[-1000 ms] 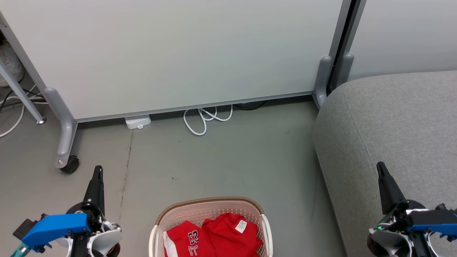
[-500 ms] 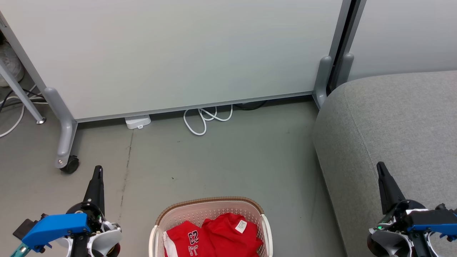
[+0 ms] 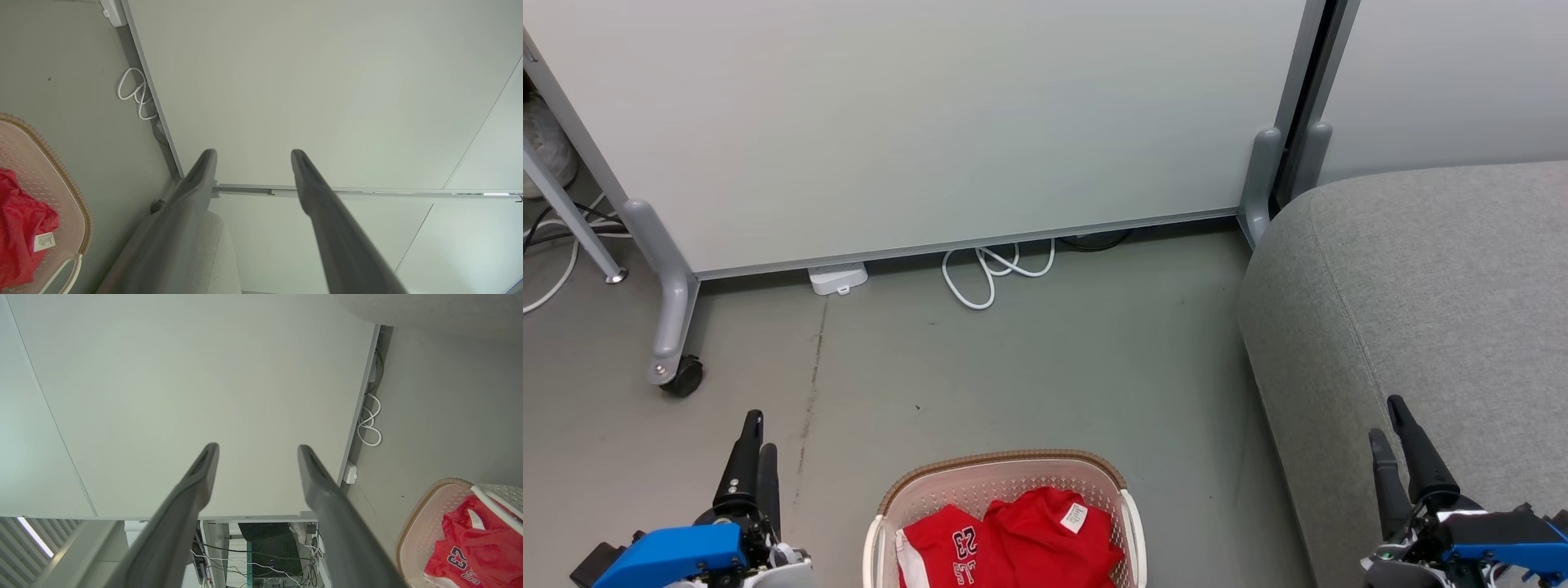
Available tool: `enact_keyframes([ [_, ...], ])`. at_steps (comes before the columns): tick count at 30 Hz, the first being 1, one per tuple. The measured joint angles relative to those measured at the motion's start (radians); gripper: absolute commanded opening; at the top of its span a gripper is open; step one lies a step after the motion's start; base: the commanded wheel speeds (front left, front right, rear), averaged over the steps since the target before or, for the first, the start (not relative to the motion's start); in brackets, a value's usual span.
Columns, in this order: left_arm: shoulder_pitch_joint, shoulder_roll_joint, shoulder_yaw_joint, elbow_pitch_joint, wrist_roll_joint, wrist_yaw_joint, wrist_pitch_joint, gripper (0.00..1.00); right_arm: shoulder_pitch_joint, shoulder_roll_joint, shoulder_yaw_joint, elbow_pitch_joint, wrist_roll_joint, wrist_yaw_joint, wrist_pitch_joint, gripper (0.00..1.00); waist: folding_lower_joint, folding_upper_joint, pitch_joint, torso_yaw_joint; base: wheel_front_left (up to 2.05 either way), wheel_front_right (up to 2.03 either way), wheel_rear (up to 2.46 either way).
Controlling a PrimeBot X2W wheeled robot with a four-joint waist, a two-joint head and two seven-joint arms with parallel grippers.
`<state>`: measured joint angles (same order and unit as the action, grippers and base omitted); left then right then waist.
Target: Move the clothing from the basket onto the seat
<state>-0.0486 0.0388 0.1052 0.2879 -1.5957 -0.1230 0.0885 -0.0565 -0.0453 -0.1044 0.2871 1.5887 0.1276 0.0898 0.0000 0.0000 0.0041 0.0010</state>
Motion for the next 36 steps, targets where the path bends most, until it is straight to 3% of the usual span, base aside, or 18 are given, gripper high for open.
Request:
enact_keyframes([
  [12, -0.014, 0.000, -0.019, -0.024, 0.155, 0.000, -0.056, 1.00, -0.001, 0.000, 0.023, -0.025, -0.169, 0.000, -0.056, 1.00, 0.0000, 0.0000, 0.001, 0.005, 0.00, 0.00, 0.00],
  [36, -0.026, 0.002, -0.112, -0.097, 0.639, 0.055, -0.147, 1.00, -0.012, 0.000, 0.067, -0.094, -0.626, 0.000, -0.147, 1.00, -0.0001, 0.0000, 0.010, 0.015, 0.00, 0.00, 0.00],
])
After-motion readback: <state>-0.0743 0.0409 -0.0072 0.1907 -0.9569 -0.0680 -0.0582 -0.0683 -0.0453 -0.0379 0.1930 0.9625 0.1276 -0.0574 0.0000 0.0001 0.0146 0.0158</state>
